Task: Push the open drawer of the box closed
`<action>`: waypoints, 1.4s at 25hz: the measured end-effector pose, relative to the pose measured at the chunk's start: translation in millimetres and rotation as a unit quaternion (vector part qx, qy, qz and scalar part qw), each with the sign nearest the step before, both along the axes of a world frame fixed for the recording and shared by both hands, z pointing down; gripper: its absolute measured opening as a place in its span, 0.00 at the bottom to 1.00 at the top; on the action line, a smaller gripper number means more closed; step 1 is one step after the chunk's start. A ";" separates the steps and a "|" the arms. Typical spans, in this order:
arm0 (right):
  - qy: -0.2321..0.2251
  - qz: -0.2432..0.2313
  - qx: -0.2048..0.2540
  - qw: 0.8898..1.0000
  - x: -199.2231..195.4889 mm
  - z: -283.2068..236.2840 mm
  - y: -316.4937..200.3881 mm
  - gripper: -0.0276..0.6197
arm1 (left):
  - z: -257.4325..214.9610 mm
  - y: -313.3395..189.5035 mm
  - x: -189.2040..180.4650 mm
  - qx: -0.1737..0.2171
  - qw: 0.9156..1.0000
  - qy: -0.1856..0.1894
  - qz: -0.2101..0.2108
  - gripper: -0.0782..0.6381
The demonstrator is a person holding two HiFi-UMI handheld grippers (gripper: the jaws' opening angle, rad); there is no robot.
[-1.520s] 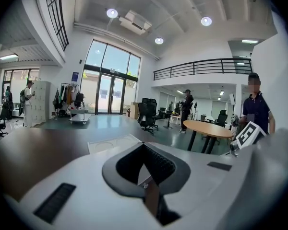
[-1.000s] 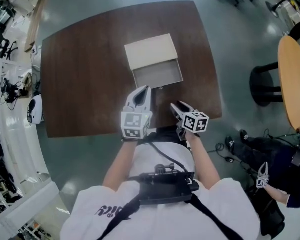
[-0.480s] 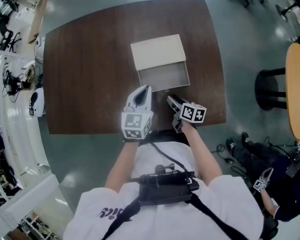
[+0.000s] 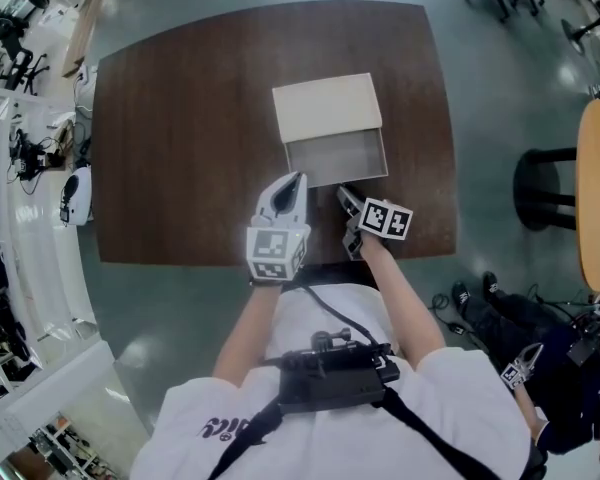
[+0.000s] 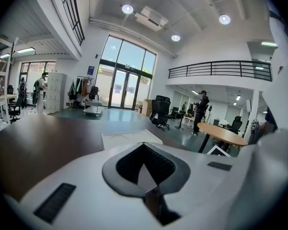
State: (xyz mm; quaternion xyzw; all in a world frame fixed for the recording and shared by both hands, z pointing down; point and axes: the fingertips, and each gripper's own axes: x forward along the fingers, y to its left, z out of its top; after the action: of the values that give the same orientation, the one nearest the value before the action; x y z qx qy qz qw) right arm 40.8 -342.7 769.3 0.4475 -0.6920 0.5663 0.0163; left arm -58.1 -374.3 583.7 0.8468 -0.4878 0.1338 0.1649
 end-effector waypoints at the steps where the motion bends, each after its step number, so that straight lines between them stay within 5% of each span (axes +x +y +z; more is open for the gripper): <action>1: 0.003 0.000 -0.003 1.000 -0.2 0.7 -0.5 0.19 | 2.0 0.8 -1.1 -0.003 1.000 0.001 -0.002 0.12; 13: 0.020 0.006 -0.015 1.000 -5.1 -7.8 -8.8 0.16 | 7.8 7.7 -6.1 -0.010 1.000 0.013 -0.009 0.12; 35: 0.027 0.025 0.011 0.999 -7.4 -10.4 -115.6 0.16 | 13.6 6.4 -11.6 -0.019 0.999 0.026 -0.027 0.12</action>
State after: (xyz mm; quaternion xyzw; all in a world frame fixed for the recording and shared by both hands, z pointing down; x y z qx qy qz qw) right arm 33.4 -458.4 758.9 0.4797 -0.6859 0.5469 0.0159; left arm -69.7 -368.0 597.3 0.8334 -0.5030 0.1164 0.1970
